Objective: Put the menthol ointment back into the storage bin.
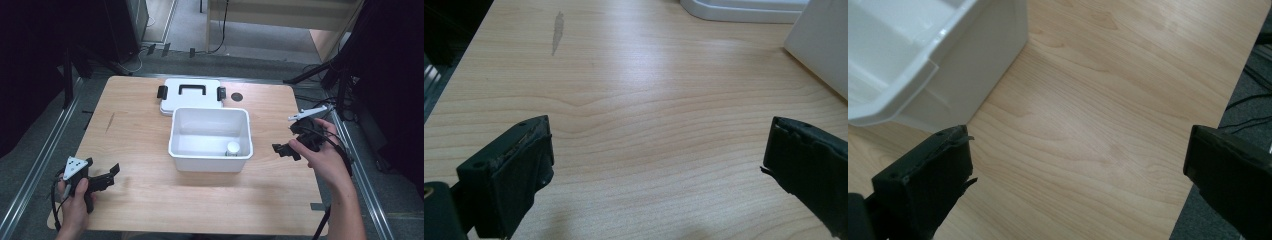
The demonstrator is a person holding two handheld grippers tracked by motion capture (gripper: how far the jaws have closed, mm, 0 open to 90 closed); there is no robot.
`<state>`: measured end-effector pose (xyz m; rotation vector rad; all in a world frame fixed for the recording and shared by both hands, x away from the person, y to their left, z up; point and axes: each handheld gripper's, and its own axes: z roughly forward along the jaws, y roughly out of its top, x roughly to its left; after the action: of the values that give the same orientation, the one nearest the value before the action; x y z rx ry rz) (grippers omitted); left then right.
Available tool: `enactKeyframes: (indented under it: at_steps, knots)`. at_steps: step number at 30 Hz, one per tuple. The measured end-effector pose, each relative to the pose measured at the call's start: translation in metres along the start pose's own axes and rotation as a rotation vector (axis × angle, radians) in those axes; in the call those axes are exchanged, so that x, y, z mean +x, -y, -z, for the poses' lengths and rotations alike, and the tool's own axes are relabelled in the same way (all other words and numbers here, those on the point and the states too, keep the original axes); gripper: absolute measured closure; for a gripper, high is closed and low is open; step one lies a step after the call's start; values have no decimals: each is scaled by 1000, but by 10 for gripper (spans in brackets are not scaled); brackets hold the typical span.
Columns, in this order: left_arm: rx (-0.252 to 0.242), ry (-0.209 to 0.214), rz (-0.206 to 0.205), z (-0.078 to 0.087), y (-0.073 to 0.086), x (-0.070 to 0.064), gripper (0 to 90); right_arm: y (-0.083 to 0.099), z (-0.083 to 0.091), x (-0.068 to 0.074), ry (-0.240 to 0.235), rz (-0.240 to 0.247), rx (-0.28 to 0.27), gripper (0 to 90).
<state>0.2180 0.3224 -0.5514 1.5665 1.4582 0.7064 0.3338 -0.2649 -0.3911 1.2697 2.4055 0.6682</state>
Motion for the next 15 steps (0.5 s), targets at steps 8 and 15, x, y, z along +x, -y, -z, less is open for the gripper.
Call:
enactKeyframes:
  at_steps: [8, 15]
  knots:
    - [-3, -2, -1, 0, 0, 0, 3, 41, -14, -15, 30, -82, -70, 0]
    - [-4, -3, -2, 0, 0, 0, 3, 74, -23, -22, 26, -127, -122, 0]
